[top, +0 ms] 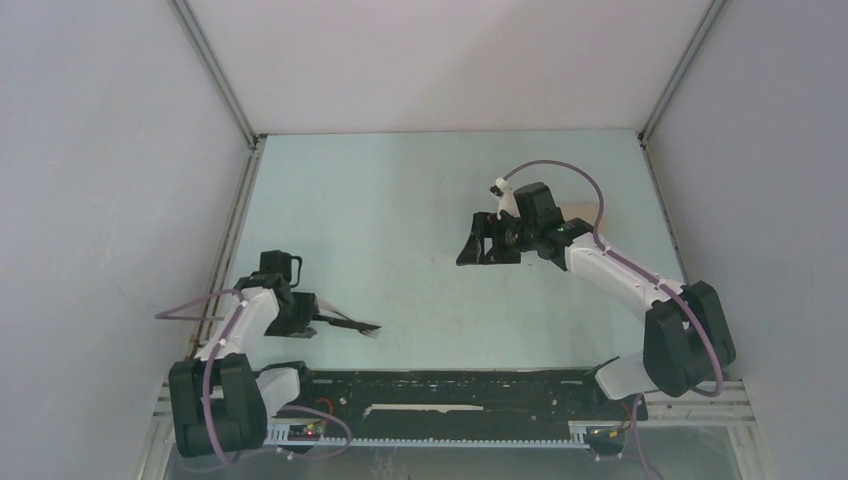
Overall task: Fold the napkin into a case and place the utensils inside
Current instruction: Pick up the knife from the corner of the board.
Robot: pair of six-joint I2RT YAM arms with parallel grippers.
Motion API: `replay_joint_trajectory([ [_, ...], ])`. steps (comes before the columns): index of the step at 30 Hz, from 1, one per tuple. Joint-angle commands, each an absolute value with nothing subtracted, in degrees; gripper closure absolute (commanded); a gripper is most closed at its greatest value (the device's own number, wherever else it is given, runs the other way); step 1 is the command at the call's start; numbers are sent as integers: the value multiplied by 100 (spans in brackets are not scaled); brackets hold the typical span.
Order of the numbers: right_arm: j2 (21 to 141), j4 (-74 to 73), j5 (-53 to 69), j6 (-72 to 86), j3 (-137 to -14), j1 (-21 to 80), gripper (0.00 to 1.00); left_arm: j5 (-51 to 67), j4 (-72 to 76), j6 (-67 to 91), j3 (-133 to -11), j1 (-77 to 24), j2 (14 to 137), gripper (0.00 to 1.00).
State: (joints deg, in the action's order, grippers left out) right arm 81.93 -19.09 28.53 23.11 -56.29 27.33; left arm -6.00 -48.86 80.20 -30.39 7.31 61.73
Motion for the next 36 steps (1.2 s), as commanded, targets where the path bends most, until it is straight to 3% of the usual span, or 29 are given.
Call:
replay_joint_trajectory([
  [1,8139,-1865,2743,2086,-5596,2752,12,-520,-4255,8166,-2926,897,6489,43],
  [9,8176,-1848,2752,2075,-5598,2783,12,-647,-4227,8096,-2990,907,7060,49],
  [14,8342,-1752,2681,2053,-5596,2970,11,-693,-4137,7978,-2988,917,7149,70],
  [17,8460,-1758,2569,2149,-5598,3078,1,-669,-4151,7836,-2980,915,7080,84],
  [22,8815,-1451,3228,2392,-5594,3023,0,-608,-4203,7462,-2953,905,6656,100],
  [26,9198,-1214,3624,2231,-5691,3225,2,-691,-4477,6959,-3043,871,6097,100],
  [32,9612,-523,4344,2456,-5832,3649,15,-713,-4934,6330,-3332,592,5170,100],
  [36,9931,166,4825,2923,-6052,3983,21,-768,-5067,6108,-4027,-435,5172,100],
])
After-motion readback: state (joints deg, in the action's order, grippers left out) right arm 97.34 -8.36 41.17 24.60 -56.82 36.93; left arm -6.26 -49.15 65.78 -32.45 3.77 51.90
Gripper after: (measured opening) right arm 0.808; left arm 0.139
